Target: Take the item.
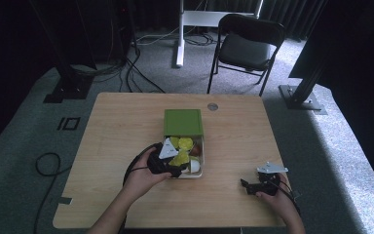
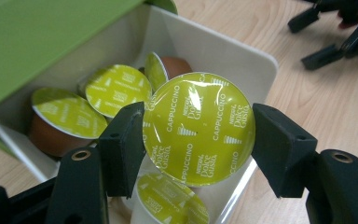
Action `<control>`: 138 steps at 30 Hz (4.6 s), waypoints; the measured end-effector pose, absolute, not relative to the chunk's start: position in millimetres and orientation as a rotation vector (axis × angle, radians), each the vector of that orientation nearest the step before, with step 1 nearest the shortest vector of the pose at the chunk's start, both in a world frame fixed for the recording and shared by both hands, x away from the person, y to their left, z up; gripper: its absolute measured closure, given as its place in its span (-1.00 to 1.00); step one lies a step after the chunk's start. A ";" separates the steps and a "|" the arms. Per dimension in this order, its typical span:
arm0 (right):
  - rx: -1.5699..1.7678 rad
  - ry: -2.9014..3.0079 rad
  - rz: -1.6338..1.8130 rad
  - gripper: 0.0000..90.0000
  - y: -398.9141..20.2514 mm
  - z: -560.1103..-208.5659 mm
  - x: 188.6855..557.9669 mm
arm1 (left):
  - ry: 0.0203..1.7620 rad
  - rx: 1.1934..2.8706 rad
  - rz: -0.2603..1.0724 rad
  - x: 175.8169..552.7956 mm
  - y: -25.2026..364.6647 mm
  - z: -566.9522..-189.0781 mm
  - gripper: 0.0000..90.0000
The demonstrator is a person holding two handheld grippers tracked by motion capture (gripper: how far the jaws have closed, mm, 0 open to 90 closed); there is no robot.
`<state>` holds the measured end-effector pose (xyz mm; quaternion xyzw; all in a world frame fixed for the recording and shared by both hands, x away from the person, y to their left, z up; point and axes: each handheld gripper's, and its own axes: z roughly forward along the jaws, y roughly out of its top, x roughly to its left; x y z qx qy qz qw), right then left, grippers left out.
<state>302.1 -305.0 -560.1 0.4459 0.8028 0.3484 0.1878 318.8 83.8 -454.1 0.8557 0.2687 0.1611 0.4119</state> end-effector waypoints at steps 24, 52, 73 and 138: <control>1.254 2.259 0.980 -0.75 -305.0 -560.1 302.1 | 0.799 1.922 0.525 318.3 134.8 -420.7 -0.13; 1.254 2.259 0.980 -0.75 -305.1 -560.1 302.1 | 1.216 1.770 0.730 331.1 223.6 -473.6 -0.13; 1.254 2.259 0.980 -0.75 -305.0 -560.1 302.1 | 1.432 1.745 0.693 352.1 259.7 -517.3 -0.13; 1.255 2.259 0.980 -0.75 -305.0 -560.1 302.0 | 0.905 1.870 0.623 309.2 236.5 -511.5 -0.61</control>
